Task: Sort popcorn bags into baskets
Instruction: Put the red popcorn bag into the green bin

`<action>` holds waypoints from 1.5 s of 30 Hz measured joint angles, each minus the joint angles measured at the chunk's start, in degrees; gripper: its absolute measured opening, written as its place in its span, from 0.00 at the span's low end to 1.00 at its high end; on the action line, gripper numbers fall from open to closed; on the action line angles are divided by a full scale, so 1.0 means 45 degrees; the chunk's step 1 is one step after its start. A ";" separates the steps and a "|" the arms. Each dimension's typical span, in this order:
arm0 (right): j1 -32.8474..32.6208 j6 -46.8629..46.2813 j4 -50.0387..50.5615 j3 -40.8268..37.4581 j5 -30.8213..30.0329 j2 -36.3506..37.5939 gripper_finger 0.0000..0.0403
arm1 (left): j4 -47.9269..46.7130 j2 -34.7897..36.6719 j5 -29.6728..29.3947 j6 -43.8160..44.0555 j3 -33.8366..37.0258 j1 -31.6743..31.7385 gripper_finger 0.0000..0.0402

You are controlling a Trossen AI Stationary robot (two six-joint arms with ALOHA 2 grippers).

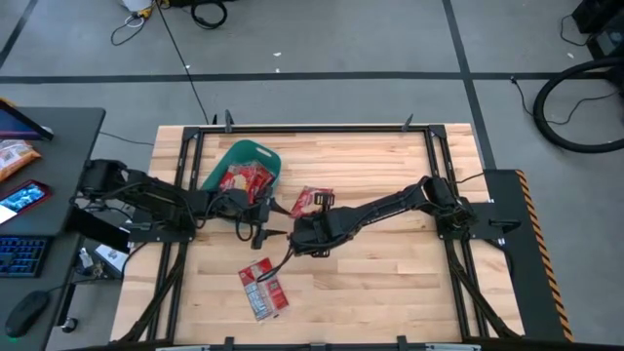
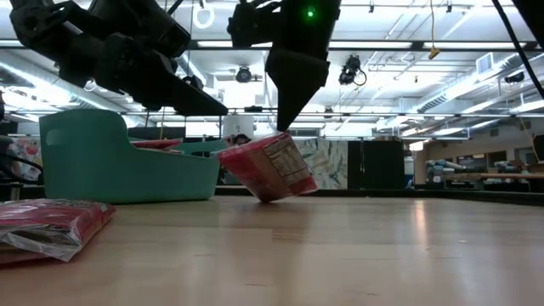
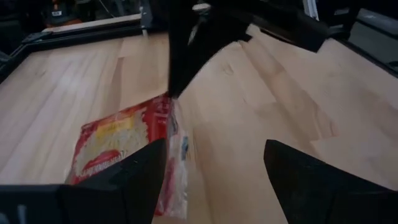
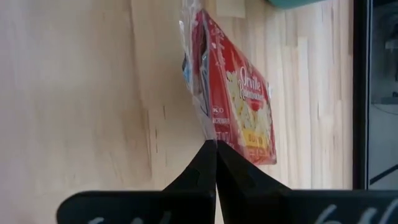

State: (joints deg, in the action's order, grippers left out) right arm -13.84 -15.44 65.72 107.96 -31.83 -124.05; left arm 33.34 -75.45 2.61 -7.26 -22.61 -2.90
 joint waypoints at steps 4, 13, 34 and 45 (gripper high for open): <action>0.0043 0.0001 0.0050 0.0000 0.0023 0.0168 0.01 | 0.0249 -0.0429 -0.0107 -0.0484 -0.0056 0.0000 0.68; 0.0038 -0.0138 -0.0086 0.0005 0.0073 0.0579 0.01 | 0.0256 -0.1889 -0.0972 -0.1181 -0.1026 -0.0269 0.68; -0.0001 -0.0253 -0.0458 0.0136 0.0475 0.0758 0.01 | -0.0613 -0.3402 -0.5388 -0.2551 -0.2551 -0.1107 0.53; -0.0049 -0.0316 -0.0593 0.0384 0.1166 0.0773 0.06 | -0.1231 -0.3397 -0.5532 -0.2232 -0.2874 -0.1098 0.19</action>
State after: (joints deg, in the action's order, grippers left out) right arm -14.06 -16.86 63.05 109.69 -26.58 -120.57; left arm 27.80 -90.74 -22.28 -17.31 -35.54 -7.84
